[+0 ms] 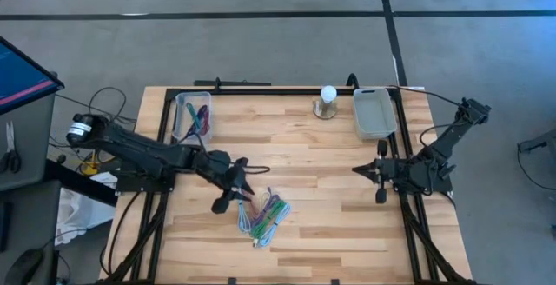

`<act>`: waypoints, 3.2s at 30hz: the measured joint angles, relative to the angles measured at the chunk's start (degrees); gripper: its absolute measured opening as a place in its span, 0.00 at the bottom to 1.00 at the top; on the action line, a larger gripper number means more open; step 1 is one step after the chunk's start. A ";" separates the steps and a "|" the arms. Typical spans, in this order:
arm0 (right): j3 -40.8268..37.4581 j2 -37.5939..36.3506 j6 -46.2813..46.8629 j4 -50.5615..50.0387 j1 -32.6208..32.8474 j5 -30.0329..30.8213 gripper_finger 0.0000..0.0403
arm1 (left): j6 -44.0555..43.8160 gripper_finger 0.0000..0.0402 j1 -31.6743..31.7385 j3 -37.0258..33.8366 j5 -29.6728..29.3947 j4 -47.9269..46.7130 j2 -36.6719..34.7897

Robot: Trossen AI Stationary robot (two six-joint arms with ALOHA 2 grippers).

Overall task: Pick & Place USB Port
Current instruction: Put the pink charger cable into the gray bin

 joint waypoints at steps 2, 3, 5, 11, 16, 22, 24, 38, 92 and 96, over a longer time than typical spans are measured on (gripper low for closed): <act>0.00 0.00 0.57 -0.02 -0.02 0.01 0.00 | 1.11 0.26 -1.04 0.56 -1.22 -0.81 0.00; 0.00 0.00 0.69 -0.02 -0.02 0.01 0.00 | 2.38 0.26 -1.71 0.98 -2.42 -1.66 0.00; 0.00 0.00 0.70 -0.04 -0.03 0.01 0.00 | 6.36 0.26 -3.22 2.23 -7.19 -5.07 0.00; 0.00 0.00 0.72 -0.07 -1.62 0.01 0.00 | 16.17 0.26 -5.73 8.91 -22.90 -21.74 0.04; 0.00 0.00 0.85 -0.54 -4.59 -0.04 0.00 | 14.34 0.26 -2.86 12.89 -20.67 -26.84 0.12; 0.00 0.04 0.87 -1.21 -7.65 -0.45 0.00 | 14.76 0.26 -0.99 16.68 -20.16 -33.59 4.73; 0.00 0.04 0.87 -1.43 -8.16 -0.51 0.00 | 14.91 0.26 -0.75 17.70 -20.24 -37.10 7.64; 0.00 0.04 2.78 -3.50 -8.63 -0.67 0.00 | 17.99 0.27 -1.60 19.61 -16.54 -34.90 11.35; 0.00 0.04 2.80 -3.34 -8.61 -0.67 0.00 | 15.49 0.04 2.07 19.44 -23.36 -26.95 23.14; 0.00 0.04 2.80 -3.28 -8.63 -0.66 0.00 | 15.65 0.04 5.51 19.44 -23.93 -22.23 17.54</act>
